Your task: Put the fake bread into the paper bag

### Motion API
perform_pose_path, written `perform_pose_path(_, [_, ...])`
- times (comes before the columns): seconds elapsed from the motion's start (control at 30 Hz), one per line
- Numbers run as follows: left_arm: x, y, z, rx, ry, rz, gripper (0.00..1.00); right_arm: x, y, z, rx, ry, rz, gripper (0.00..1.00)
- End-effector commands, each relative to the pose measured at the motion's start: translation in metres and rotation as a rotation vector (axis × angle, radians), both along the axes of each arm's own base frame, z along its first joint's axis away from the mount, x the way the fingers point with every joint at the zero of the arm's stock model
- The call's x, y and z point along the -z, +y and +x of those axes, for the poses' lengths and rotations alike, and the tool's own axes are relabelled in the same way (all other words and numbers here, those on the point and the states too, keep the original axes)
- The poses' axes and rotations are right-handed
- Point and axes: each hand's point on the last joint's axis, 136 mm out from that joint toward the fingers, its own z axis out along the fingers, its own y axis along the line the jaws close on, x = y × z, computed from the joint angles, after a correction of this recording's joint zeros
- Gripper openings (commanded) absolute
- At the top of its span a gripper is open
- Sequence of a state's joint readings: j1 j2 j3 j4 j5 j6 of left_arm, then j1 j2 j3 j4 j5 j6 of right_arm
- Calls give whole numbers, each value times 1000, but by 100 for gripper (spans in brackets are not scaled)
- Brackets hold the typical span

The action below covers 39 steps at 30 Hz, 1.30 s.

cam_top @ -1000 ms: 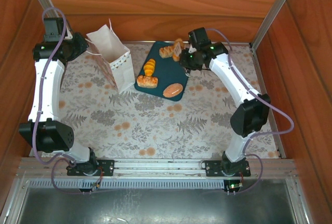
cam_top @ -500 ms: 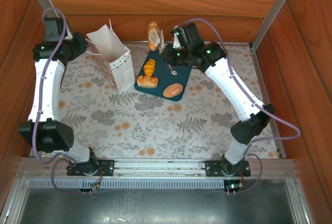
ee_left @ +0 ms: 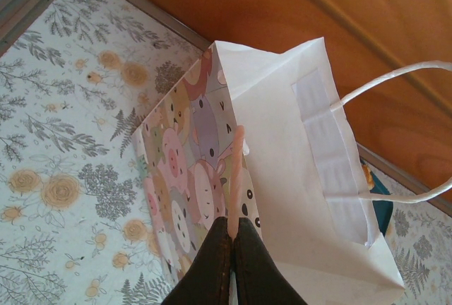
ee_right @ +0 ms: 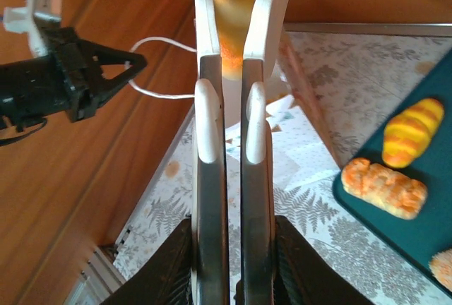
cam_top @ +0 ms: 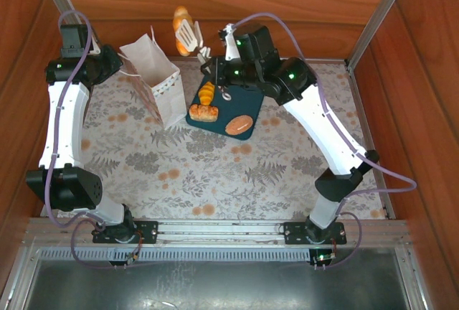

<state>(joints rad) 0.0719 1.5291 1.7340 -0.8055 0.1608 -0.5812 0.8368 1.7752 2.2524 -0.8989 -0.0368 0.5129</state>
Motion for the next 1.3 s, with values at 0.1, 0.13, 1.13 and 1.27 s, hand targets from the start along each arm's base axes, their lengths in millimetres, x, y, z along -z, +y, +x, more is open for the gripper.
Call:
perform_pose_path(0.1, [-2, 0, -2, -2, -3, -15, 0, -6, 50, -18, -166, -64, 25, 28])
perform_pose_path(0.13, [-2, 0, -2, -1, -3, -16, 0, -5, 54, -21, -181, -69, 25, 28])
perform_pose_path(1.13, [-3, -1, -3, -2, -6, -24, 0, 73, 96, 24, -169, -41, -111, 33])
perform_pose_path(1.27, [-3, -1, -3, -1, -9, -25, 0, 78, 97, 27, -161, -33, -123, 43])
